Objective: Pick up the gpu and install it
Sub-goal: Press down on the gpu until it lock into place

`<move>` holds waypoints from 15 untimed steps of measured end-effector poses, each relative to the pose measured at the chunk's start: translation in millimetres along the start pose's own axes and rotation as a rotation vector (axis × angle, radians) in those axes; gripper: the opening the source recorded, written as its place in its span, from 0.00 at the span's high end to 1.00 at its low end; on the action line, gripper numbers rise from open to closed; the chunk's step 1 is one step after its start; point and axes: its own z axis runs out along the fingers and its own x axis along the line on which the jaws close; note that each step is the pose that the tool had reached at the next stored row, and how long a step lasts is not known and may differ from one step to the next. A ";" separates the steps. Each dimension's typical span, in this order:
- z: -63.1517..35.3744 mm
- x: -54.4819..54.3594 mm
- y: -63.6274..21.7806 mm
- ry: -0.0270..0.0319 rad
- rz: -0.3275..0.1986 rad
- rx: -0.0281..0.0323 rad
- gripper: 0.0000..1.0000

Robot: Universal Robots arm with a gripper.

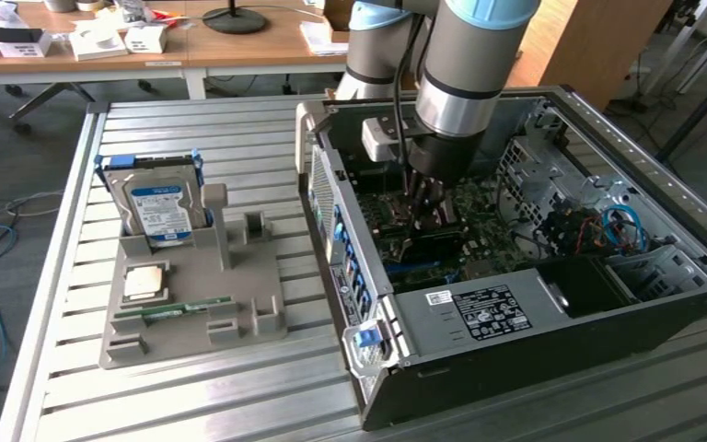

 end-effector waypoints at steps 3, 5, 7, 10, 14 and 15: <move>0.4 0.2 0.0 0.0001 0.000 -0.0002 0.89; 1.0 0.3 0.0 0.0005 0.000 -0.0004 0.89; 1.4 0.2 0.0 0.0001 0.000 -0.0003 0.89; 2.3 0.1 -0.1 -0.0022 0.000 0.0007 0.89; 1.8 0.2 0.0 -0.0010 0.000 0.0000 0.89; 1.8 0.2 0.0 -0.0010 0.000 0.0001 0.89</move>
